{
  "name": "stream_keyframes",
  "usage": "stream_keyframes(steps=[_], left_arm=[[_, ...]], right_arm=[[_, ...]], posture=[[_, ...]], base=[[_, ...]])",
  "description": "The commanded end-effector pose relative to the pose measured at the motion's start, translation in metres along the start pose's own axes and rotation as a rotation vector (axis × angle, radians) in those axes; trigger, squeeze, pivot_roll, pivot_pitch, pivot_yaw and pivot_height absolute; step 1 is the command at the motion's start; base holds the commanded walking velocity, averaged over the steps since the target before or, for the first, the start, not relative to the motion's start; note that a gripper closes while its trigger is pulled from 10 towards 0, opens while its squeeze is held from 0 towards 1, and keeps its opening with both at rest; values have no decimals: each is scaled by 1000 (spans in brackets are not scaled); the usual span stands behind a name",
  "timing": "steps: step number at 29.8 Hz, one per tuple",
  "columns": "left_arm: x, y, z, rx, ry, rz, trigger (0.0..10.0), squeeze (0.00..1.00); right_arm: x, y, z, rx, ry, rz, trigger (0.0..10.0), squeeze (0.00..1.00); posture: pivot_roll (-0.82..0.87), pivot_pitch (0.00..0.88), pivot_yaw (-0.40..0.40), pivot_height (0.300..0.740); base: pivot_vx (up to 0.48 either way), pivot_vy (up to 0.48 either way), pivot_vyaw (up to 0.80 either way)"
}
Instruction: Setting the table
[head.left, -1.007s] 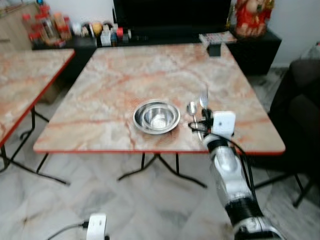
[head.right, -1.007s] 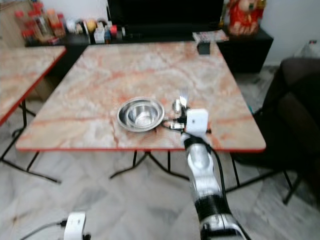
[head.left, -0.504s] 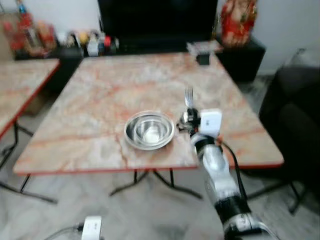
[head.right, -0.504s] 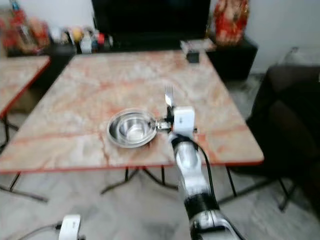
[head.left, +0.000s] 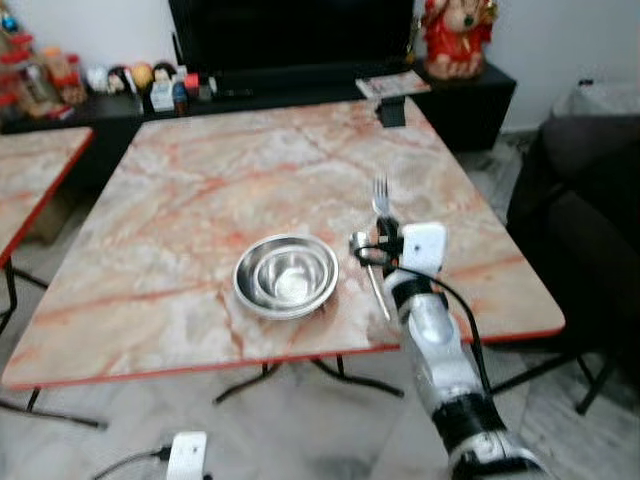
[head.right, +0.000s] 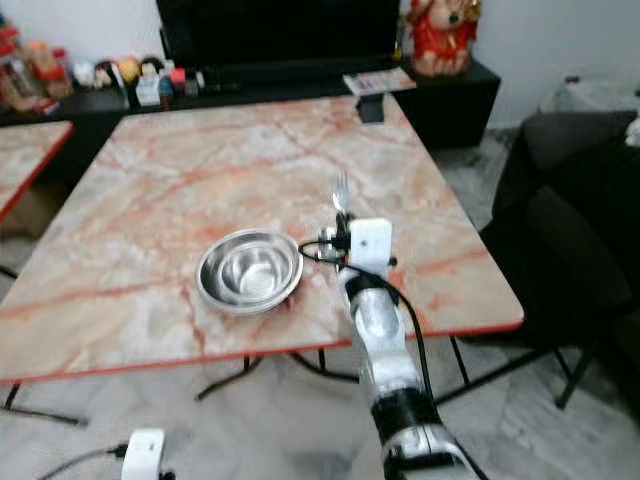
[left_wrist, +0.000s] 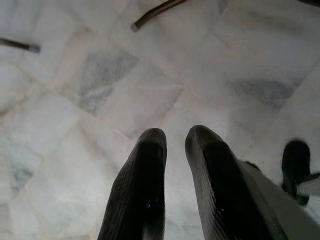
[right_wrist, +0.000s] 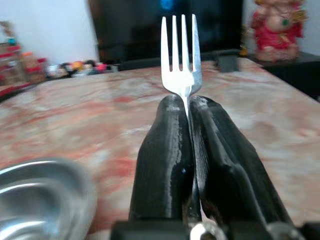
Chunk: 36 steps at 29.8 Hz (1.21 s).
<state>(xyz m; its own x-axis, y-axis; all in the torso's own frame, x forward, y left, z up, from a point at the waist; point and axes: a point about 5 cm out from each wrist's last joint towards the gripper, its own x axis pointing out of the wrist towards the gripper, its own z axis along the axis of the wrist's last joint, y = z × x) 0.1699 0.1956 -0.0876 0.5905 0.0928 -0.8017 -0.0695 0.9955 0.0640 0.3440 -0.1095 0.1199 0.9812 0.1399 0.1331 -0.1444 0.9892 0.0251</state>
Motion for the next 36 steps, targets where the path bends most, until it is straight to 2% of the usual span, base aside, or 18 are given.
stream_keyframes(steps=[1, 12, 19, 26, 36], left_arm=[[0, -5, -1, -2, 4, -11, 10000, 0], [0, -5, -1, 1, 3, -12, 10000, 0], [0, -6, 1, -20, -18, -15, 10000, 0], [0, -6, 0, 0, -11, -15, 10000, 0], [0, -7, 0, 0, -11, -14, 10000, 0]], right_arm=[[1, -6, 3, 2, -12, -17, 10000, 0], [0, -4, 2, 0, -8, -8, 10000, 0], [-1, -4, 0, 1, -1, -3, 10000, 0], [-1, -3, -1, -1, 5, 3, 10000, 0], [-1, -2, -2, -12, 18, 15, 10000, 0]], posture=[[-102, 0, 58, 740], [-101, 0, 58, 740], [-102, 0, 59, 740], [-103, 0, 58, 740], [-101, 0, 56, 740]], base=[[300, 0, 0], [385, 0, 0], [0, 0, 0], [0, 0, 0], [0, -250, 0]])
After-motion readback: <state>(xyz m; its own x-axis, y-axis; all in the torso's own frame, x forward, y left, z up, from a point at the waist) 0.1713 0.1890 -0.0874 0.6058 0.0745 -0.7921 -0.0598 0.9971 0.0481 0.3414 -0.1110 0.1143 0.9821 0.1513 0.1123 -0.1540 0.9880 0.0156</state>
